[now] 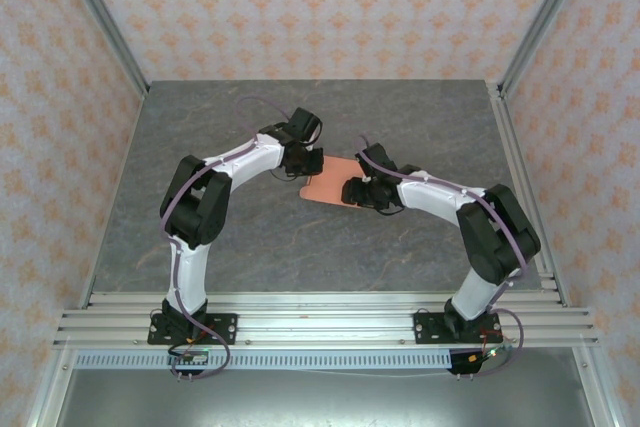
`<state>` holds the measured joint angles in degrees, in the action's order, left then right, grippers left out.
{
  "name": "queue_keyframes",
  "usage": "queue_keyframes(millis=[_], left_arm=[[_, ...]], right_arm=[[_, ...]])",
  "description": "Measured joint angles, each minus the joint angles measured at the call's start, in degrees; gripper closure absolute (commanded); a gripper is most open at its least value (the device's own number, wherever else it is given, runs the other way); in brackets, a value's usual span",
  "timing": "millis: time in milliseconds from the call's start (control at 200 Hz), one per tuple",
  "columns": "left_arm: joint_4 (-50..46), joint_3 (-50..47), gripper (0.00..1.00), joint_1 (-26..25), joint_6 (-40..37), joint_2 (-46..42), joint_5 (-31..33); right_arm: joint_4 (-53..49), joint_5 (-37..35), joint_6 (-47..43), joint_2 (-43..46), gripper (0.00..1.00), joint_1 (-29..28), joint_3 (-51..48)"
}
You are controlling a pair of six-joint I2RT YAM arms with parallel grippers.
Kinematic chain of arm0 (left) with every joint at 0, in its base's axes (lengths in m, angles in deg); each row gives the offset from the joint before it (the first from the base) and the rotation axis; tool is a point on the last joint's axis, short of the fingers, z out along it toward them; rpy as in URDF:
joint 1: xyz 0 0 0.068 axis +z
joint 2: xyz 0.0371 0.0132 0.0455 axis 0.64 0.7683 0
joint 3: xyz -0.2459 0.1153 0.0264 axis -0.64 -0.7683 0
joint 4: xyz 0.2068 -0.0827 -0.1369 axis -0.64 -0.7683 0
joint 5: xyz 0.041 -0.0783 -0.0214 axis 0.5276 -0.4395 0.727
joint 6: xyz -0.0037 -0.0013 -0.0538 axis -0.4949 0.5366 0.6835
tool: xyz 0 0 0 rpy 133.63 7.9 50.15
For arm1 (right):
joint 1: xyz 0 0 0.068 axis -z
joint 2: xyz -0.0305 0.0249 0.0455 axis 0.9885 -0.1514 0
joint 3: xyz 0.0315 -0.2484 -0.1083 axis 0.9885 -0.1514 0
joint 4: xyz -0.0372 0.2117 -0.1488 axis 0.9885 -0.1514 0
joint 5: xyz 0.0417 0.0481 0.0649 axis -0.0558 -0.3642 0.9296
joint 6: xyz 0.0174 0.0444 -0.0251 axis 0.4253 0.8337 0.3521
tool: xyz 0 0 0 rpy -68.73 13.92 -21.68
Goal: Fold the paper box
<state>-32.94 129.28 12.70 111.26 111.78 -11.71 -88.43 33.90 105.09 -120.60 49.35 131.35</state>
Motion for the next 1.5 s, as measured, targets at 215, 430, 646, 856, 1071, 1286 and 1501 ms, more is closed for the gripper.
queue_keyframes(millis=[215, 430, 646, 856, 1071, 1286, 1501], left_arm=[[1.09, -0.37, 0.95, 0.24, 0.24, 0.00, -0.17], [1.86, -0.61, 0.95, 0.55, 0.28, 0.00, -0.15], [2.23, -0.74, 0.95, 0.52, 0.66, 0.00, -0.13], [2.49, -0.74, 0.95, 0.63, 0.68, 0.00, 0.07], [2.54, -0.74, 0.95, 0.63, 0.81, 0.00, 0.04], [2.56, -0.74, 0.95, 0.63, 1.36, 0.00, 0.07], [2.56, -0.74, 0.95, 0.59, 1.57, 0.00, 0.02]], right_arm=[[-0.02, 1.90, 2.32, 0.00, 0.57, 0.15, -0.02], [-0.02, 3.89, 4.13, 0.00, 0.60, 0.28, -0.11], [0.68, 4.76, 5.49, 0.00, 0.62, 0.28, -0.63], [2.05, 6.82, 6.69, 0.11, 0.54, 0.28, -1.42], [3.52, 7.50, 6.99, 0.66, 0.58, 0.26, -2.67], [5.77, 9.05, 8.68, 0.66, 0.55, 0.26, -3.65], [6.45, 8.55, 9.20, 1.07, 0.52, -0.07, -4.35]])
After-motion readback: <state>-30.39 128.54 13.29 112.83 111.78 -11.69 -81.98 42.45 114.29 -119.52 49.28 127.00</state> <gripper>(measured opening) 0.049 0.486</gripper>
